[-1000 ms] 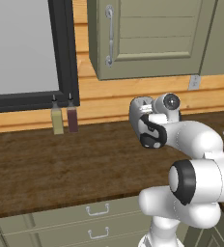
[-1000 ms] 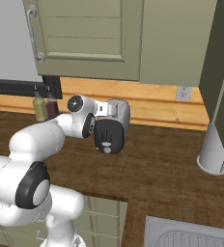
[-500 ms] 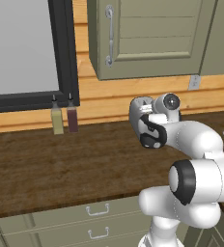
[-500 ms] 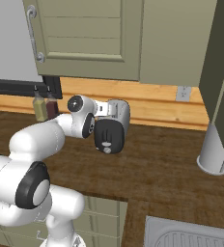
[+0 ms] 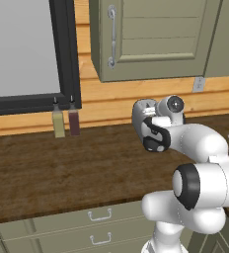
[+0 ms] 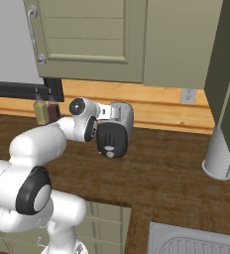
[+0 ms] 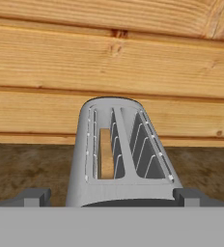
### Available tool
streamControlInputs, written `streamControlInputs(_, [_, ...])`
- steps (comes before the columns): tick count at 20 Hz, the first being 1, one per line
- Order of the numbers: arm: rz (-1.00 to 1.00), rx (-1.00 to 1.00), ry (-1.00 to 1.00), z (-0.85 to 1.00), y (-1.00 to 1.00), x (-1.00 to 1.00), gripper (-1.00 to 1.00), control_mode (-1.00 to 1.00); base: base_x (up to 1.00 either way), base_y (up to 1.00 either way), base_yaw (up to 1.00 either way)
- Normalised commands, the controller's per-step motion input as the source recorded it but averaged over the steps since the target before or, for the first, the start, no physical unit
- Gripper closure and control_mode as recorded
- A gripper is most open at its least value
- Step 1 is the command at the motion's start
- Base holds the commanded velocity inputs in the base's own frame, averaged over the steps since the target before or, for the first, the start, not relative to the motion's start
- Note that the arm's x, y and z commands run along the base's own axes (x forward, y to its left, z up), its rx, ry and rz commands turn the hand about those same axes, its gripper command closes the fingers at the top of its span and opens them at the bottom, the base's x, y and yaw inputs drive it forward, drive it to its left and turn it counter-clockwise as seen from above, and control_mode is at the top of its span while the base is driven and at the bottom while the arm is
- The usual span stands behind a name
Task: Start the toaster. Once the lever pops up, take the bread to the plate on the dining counter.
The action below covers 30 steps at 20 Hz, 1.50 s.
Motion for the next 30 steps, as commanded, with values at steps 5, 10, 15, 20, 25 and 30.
streamControlInputs(5, [0.00,0.00,0.00,0.00,0.00,0.00,-1.00,-1.00,0.00,0.00,0.00])
streamControlInputs(10, [0.00,0.00,0.00,0.00,0.00,0.00,-1.00,-1.00,0.00,0.00,0.00])
streamControlInputs(15, [0.00,0.00,0.00,0.00,0.00,0.00,-1.00,-1.00,0.00,0.00,0.00])
streamControlInputs(20, [0.00,0.00,0.00,0.00,0.00,0.00,-1.00,-1.00,0.00,0.00,0.00])
streamControlInputs(25, [0.00,0.00,0.00,0.00,0.00,0.00,-1.00,-1.00,0.00,0.00,0.00])
streamControlInputs(30, [0.00,0.00,0.00,0.00,0.00,0.00,-1.00,-1.00,0.00,0.00,0.00])
